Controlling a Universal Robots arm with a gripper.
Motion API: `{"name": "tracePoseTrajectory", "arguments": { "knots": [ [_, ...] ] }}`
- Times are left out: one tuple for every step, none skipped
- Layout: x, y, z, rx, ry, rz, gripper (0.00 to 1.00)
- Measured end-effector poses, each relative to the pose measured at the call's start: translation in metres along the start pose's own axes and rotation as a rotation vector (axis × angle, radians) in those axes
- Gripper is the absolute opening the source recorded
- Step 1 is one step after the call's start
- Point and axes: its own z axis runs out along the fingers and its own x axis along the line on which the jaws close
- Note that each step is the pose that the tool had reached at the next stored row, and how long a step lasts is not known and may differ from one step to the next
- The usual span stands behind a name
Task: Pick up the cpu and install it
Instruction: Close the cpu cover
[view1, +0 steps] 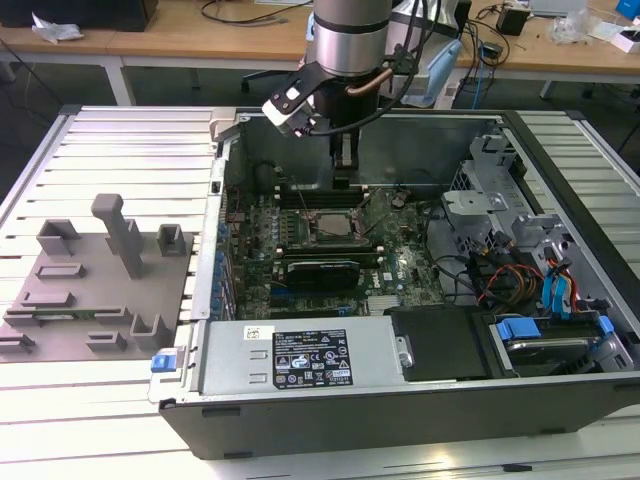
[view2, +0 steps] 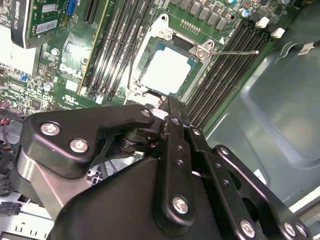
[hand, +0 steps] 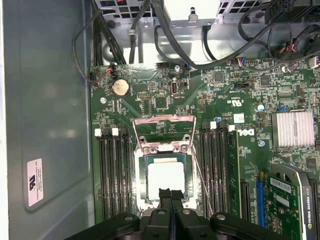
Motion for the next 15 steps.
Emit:
{"name": "tracePoseTrajectory", "arguments": {
  "knots": [
    [0.0, 0.0006, 0.0, 0.0001, -0.0001, 0.0, 0.11],
    [0.0, 0.0011, -0.0001, 0.0002, -0.0002, 0.0, 0.11],
    [0.0001, 0.0022, 0.0, 0.0002, -0.0002, 0.0, 0.11],
    [0.0002, 0.004, 0.0001, 0.0001, -0.0001, 0.0, 0.11],
    [0.0003, 0.0064, 0.0002, 0.0001, -0.0002, 0.0, 0.11],
    [0.0004, 0.0082, 0.0003, 0.0001, -0.0001, 0.0, 0.11],
    [0.0005, 0.0103, 0.0005, 0.0001, 0.0, 0.0, 0.11],
    [0.0006, 0.0119, 0.0005, 0.0001, 0.0, 0.0, 0.11],
    [0.0007, 0.0139, 0.0006, 0.0001, -0.0001, 0.0, 0.11],
    [0.0008, 0.0158, 0.0007, 0.0, 0.0, 0.0, 0.11],
    [0.0009, 0.0186, 0.0008, 0.0, 0.0, 0.0, 0.11],
    [0.001, 0.0205, 0.0009, 0.0001, 0.0, 0.0, 0.11],
    [0.0012, 0.0238, 0.0011, 0.0001, 0.0, 0.0, 0.11],
    [0.0014, 0.0274, 0.0012, 0.0001, 0.0, 0.0, 0.11],
    [0.0016, 0.0313, 0.0014, 0.0001, 0.0, 0.0, 0.11]
  ]
}}
